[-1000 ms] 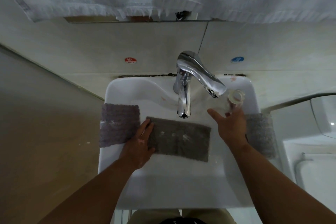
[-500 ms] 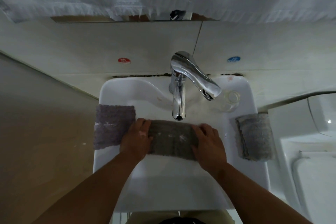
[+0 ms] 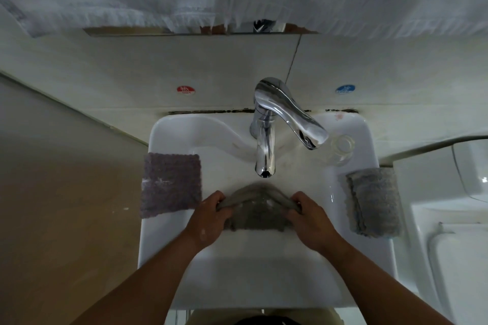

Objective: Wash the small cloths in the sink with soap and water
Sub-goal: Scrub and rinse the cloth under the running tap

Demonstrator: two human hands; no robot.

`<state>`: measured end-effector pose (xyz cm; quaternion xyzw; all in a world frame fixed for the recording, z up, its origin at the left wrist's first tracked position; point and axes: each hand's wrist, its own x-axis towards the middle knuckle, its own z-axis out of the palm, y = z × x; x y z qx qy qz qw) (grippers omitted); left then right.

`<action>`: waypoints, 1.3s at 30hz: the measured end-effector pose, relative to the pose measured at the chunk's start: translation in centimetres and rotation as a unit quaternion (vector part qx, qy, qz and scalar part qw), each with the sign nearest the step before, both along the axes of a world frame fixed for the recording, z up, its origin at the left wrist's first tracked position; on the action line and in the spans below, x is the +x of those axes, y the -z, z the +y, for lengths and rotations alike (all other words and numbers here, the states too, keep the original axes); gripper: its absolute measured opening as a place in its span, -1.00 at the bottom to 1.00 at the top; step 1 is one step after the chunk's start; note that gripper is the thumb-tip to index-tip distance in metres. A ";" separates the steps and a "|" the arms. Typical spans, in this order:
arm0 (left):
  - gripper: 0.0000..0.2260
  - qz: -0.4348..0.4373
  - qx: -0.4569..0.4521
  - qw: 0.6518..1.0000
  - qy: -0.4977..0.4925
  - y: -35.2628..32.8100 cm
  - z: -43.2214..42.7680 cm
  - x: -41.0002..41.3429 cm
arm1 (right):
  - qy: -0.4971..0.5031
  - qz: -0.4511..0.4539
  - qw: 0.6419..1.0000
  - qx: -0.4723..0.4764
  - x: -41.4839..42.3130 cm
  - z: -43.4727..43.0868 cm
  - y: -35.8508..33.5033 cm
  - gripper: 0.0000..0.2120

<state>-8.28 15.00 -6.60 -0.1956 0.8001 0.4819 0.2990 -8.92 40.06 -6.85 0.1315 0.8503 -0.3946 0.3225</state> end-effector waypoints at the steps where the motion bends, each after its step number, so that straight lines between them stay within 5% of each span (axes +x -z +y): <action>1: -0.92 -0.010 0.049 0.998 -0.045 -0.4 0.4 0.2 | 0.039 -0.005 0.998 -0.041 0.1 -0.1 -0.2 -0.95; 6: -0.84 -0.053 0.203 0.960 -0.186 -0.9 3.0 1.3 | 0.248 -0.064 0.941 -0.223 0.3 -2.6 -1.7 -0.86; 11: -0.69 -0.001 0.145 0.967 -0.209 -1.8 6.3 1.9 | 0.338 -0.060 0.910 -0.231 0.8 -6.1 -2.5 -0.76; 17: -0.80 0.049 0.114 0.961 -0.247 -3.6 7.9 0.7 | 0.197 0.118 0.954 -0.191 2.1 -8.3 -4.2 -0.83; 20: -0.82 0.104 0.112 0.965 -0.214 -5.0 8.6 0.7 | 0.216 0.176 0.950 -0.144 1.4 -7.7 -4.0 -0.86; 27: -0.88 0.145 0.108 0.965 -0.191 -5.5 8.5 0.3 | 0.323 0.111 0.912 -0.228 -0.4 -7.8 -5.4 -0.81; 35: -0.85 0.130 0.082 0.963 -0.223 -5.3 8.4 0.8 | 0.138 0.232 0.959 -0.091 0.9 -8.0 -4.9 -0.98; 39: -0.88 0.156 0.093 0.972 -0.152 -6.5 9.4 1.5 | 0.271 0.108 0.948 -0.124 -0.5 -7.7 -5.0 -0.83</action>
